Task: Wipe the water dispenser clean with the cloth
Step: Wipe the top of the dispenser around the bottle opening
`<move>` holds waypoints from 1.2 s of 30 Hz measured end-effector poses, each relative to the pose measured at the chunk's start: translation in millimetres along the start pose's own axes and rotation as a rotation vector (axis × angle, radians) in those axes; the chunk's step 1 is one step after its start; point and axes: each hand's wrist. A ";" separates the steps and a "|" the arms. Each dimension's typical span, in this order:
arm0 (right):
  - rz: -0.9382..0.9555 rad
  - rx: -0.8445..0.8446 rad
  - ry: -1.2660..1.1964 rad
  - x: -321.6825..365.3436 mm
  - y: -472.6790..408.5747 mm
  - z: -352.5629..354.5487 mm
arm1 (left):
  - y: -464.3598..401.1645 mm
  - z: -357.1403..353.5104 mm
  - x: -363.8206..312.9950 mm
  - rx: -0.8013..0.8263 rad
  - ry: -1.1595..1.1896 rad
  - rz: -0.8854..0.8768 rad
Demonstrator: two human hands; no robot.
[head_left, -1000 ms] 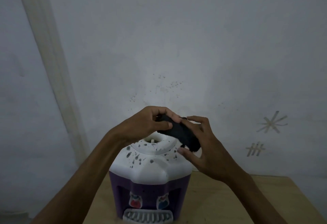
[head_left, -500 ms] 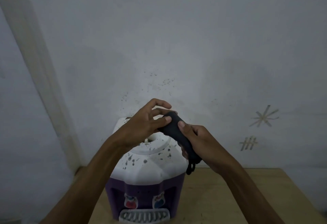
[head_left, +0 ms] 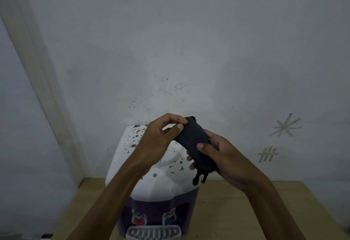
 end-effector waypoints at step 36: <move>0.236 -0.609 0.897 -124.6 0.8 -9.4 | 78.8 28.3 102.8 0.036 -1.129 -0.332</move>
Point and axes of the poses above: each hand's wrist, its own y-axis away from the middle knuckle, its own z-axis out of the back of the hand, x = y × z, and after that the axes turned 7 degrees about -z, right-handed
